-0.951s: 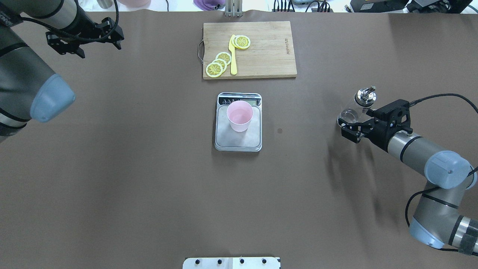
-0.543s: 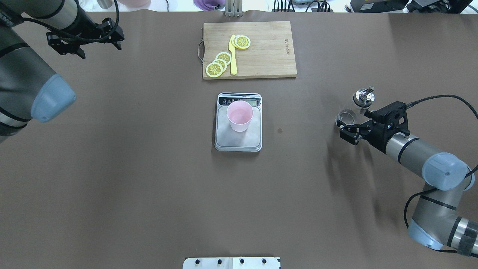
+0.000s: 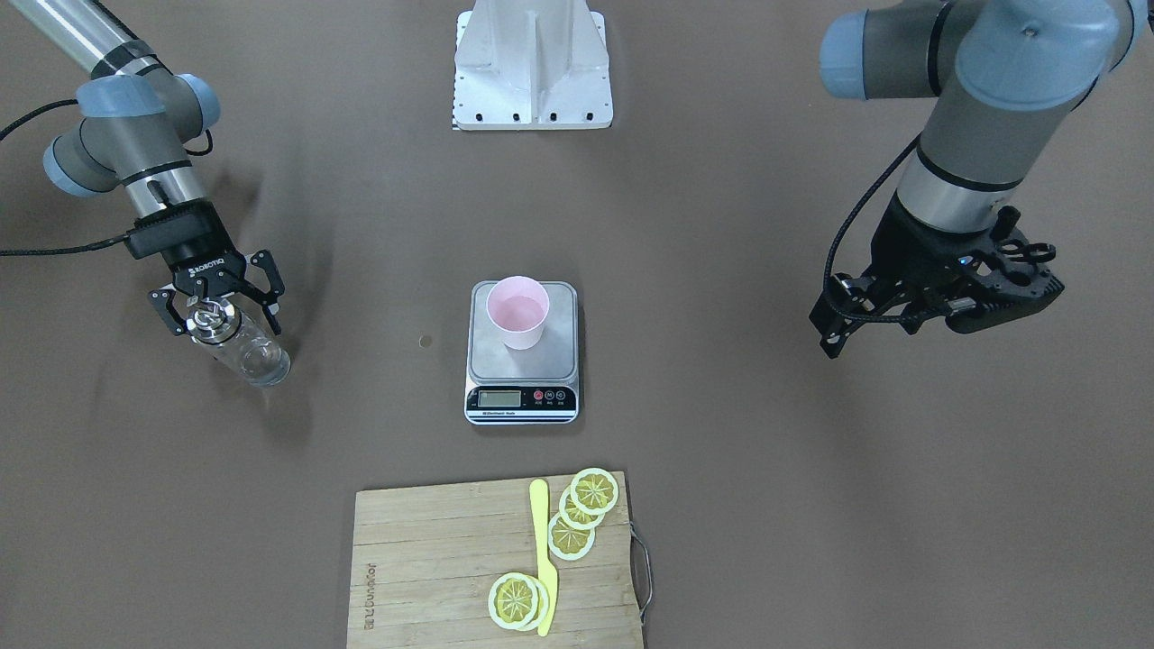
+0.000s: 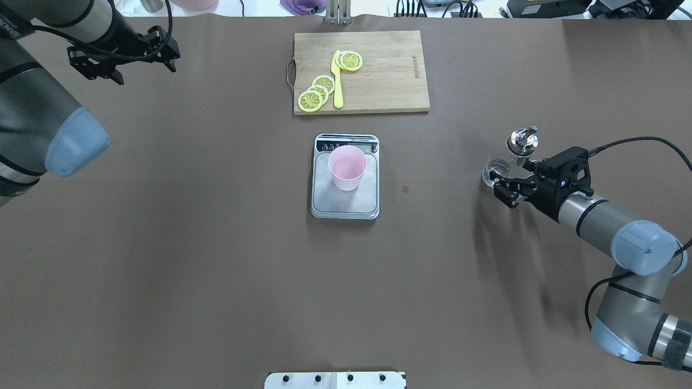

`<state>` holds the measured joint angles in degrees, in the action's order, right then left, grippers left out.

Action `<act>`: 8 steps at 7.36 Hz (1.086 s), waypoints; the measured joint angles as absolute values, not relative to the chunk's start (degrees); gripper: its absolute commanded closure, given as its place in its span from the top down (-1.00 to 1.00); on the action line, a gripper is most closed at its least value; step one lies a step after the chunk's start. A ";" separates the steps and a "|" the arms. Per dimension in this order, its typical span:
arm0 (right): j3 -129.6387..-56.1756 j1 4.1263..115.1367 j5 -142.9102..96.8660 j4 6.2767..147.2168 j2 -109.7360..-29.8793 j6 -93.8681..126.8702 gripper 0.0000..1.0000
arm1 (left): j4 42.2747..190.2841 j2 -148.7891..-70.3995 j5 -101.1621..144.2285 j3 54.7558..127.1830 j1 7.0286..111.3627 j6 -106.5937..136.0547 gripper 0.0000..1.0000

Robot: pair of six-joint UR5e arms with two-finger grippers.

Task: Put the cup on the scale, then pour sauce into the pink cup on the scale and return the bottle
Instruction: 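Close the right gripper around the glass sauce bottle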

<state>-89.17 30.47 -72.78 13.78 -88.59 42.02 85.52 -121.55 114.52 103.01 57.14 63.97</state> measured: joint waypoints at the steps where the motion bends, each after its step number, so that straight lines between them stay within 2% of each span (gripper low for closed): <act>1: -89.20 30.45 -72.75 13.74 -88.58 42.03 0.43 | 85.52 -121.55 114.52 103.01 57.14 63.98 0.97; 8: -89.21 30.41 -72.58 13.71 -88.07 42.68 0.54 | 85.52 -121.55 114.57 102.59 57.15 63.90 0.97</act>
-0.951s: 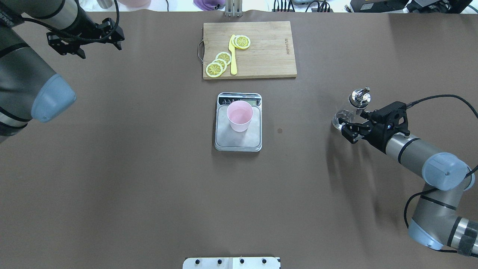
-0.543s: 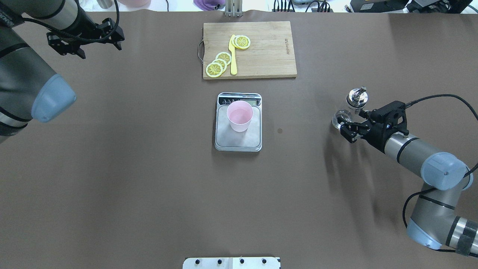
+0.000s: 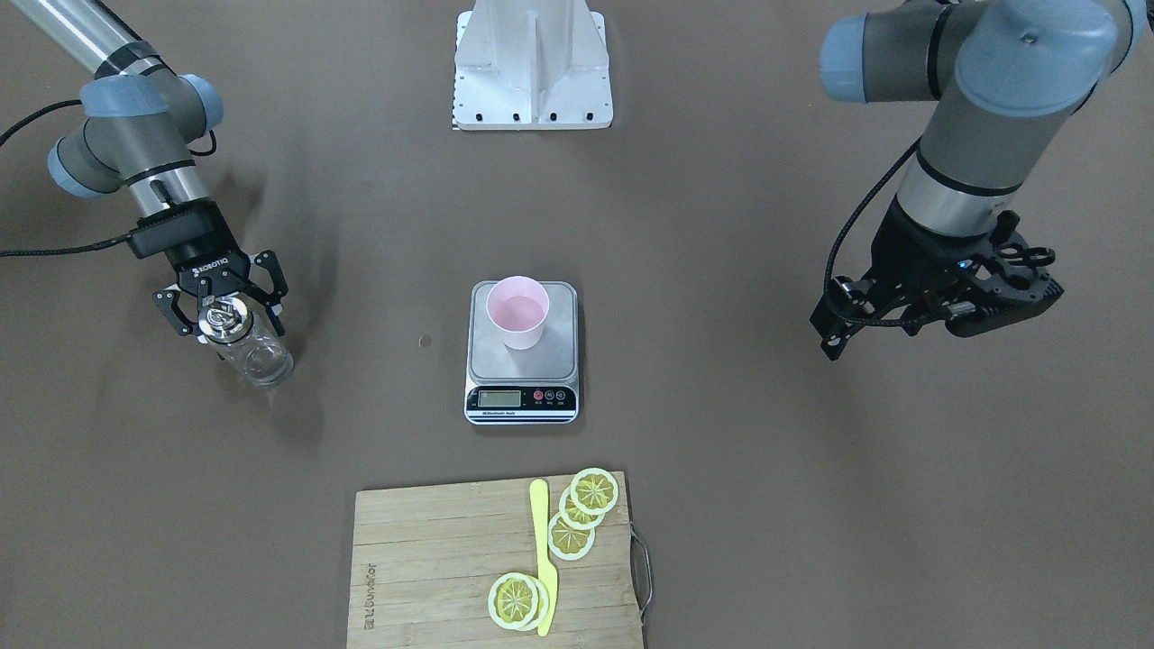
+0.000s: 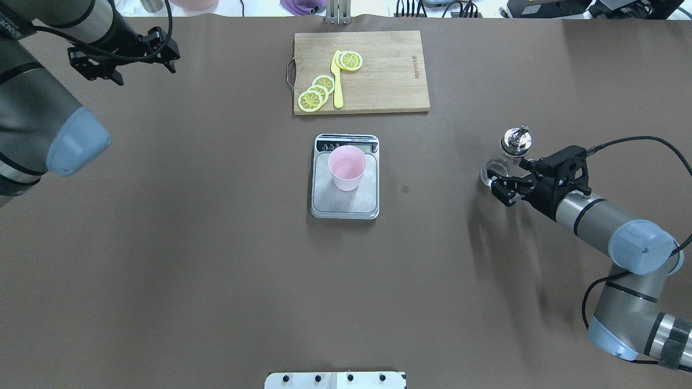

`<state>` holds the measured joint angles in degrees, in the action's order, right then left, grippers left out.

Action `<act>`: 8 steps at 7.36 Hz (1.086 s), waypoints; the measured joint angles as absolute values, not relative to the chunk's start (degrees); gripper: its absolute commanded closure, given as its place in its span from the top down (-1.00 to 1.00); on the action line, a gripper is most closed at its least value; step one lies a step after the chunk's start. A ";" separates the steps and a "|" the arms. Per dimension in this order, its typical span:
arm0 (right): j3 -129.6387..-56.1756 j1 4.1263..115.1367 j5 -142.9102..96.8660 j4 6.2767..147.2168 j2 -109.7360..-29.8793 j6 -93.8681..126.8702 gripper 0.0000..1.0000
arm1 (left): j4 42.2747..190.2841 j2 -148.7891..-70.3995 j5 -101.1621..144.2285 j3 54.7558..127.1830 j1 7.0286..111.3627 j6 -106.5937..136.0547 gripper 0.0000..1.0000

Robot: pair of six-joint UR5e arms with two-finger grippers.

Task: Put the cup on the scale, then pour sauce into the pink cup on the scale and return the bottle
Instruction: 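Close the right gripper around the glass sauce bottle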

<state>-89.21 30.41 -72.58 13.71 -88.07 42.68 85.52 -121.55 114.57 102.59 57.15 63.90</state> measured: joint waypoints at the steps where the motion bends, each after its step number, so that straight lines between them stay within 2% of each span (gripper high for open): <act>1: -89.21 30.41 -72.54 13.71 -88.07 42.70 0.55 | 85.52 -121.55 114.57 102.58 57.15 63.90 0.97; 8: -89.04 30.45 -71.69 13.73 -88.06 42.71 0.60 | 85.52 -121.62 114.52 102.57 57.13 64.01 0.97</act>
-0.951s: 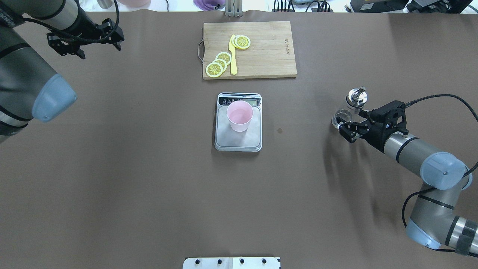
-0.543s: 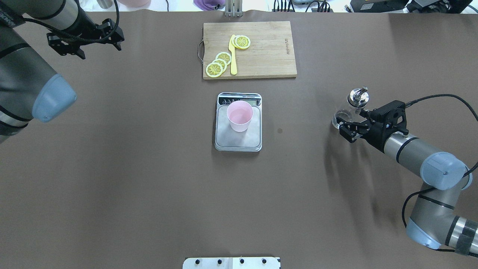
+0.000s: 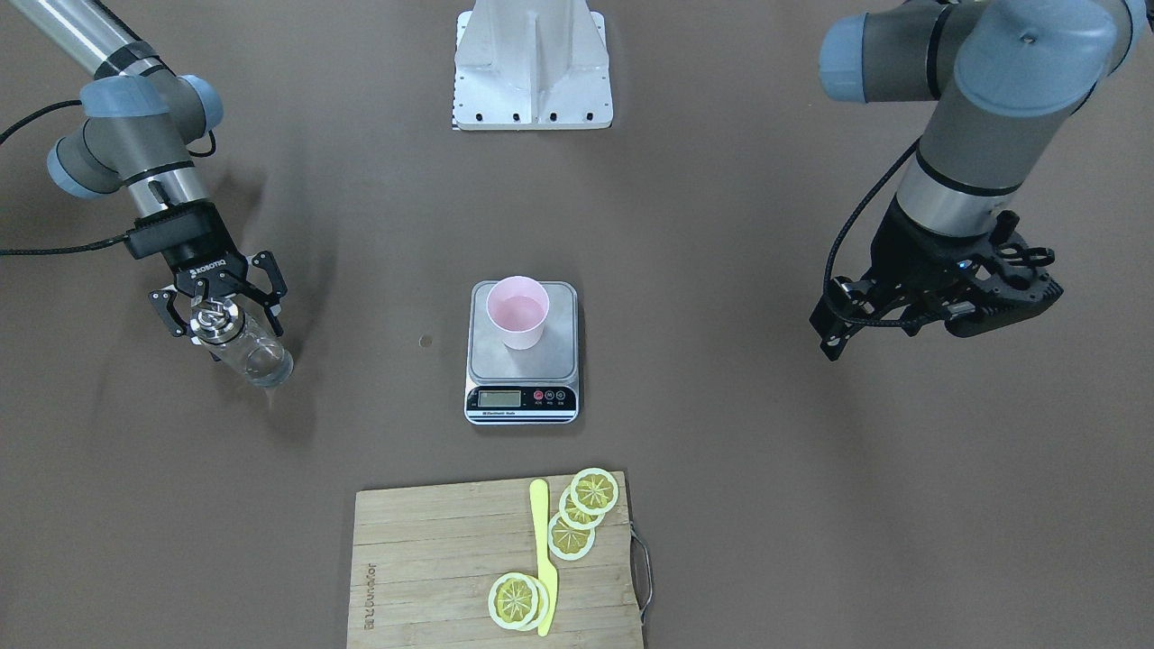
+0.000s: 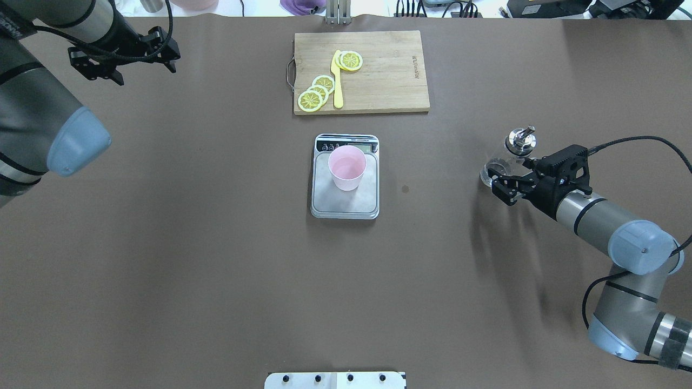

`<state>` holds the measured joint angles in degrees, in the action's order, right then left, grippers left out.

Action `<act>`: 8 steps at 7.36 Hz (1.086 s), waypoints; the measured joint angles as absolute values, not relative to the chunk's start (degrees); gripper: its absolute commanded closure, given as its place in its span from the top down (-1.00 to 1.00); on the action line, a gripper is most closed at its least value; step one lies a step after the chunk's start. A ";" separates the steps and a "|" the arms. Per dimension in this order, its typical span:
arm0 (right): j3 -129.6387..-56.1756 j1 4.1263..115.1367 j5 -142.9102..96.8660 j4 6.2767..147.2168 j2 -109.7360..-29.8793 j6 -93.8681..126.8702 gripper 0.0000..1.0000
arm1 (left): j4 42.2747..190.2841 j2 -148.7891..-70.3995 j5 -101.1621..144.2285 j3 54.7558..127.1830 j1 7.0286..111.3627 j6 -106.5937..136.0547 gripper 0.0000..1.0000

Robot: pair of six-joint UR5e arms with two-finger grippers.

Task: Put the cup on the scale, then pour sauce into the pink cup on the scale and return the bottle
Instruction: 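Close the right gripper around the glass sauce bottle, then lift the sauce bottle with the right gripper and carry it toward the scale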

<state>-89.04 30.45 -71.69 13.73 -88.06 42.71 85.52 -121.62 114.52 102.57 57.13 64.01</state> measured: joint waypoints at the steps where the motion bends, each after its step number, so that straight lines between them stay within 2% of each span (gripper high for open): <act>1: -89.04 30.43 -71.60 13.77 -88.05 42.71 0.60 | 85.52 -121.59 114.52 102.57 57.13 64.05 0.97; 5: -86.84 30.70 -71.30 13.73 -85.62 42.71 0.57 | 85.52 -121.55 114.52 102.51 57.13 63.99 0.97; 6: -86.72 30.73 -71.28 13.72 -85.55 42.74 -0.17 | 85.52 -121.55 114.52 102.53 57.13 63.99 0.97; 7: -86.69 30.78 -71.28 13.69 -85.53 42.84 -0.99 | 85.52 -121.55 114.52 102.56 57.13 63.98 0.97; 8: -86.69 30.91 -71.34 13.62 -85.56 42.95 -1.00 | 85.52 -121.55 114.52 102.56 57.13 64.00 0.97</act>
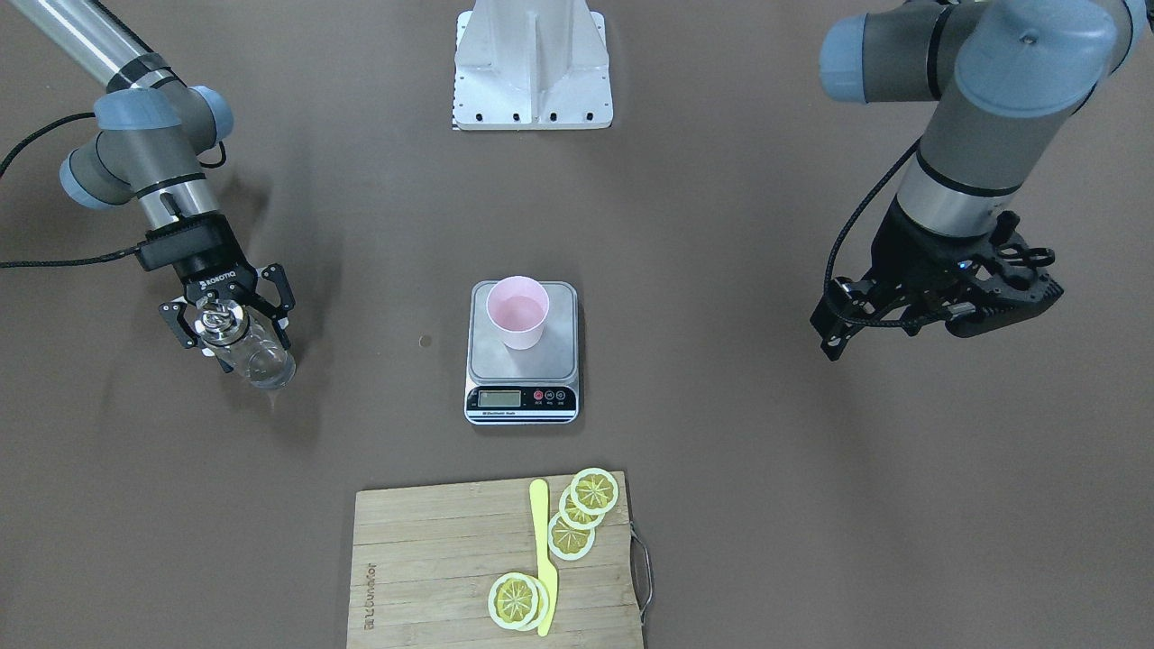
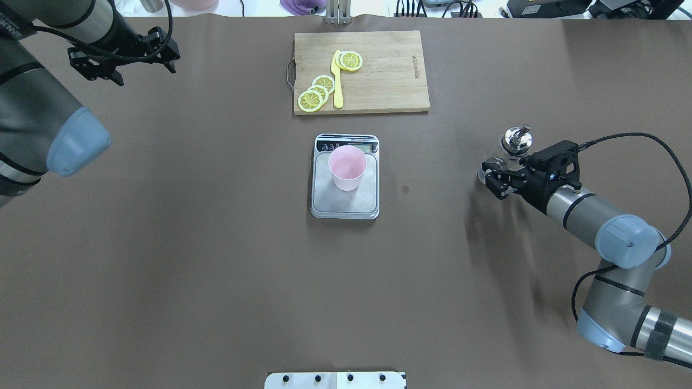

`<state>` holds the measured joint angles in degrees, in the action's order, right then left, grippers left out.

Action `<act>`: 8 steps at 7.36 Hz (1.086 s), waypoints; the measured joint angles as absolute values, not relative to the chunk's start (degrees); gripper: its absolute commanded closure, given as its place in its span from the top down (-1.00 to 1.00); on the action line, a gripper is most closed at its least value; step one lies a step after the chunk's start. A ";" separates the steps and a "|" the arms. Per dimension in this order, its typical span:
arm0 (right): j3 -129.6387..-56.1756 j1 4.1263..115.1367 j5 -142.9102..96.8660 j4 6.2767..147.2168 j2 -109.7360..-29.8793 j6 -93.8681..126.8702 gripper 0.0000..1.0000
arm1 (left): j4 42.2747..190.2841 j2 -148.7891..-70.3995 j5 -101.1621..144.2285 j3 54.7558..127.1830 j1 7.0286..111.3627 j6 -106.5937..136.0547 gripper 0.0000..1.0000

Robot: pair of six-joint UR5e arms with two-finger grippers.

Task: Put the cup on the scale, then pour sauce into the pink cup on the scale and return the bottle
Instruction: 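Lift the sauce bottle with the right gripper and carry it toward the scale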

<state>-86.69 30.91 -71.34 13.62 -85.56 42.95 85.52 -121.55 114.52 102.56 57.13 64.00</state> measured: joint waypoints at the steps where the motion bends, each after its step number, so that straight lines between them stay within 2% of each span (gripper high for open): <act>1: -86.84 31.30 -71.58 13.52 -85.67 42.92 -1.00 | 85.52 -121.55 114.52 102.57 57.13 64.04 0.97; 5: -90.51 36.00 -74.83 18.30 -85.53 41.48 -1.00 | 85.52 -121.55 114.54 102.61 57.13 64.07 0.97; 8: -103.42 36.66 -70.89 42.00 -84.20 40.72 -1.00 | 85.48 -121.48 114.59 102.65 57.21 64.02 0.97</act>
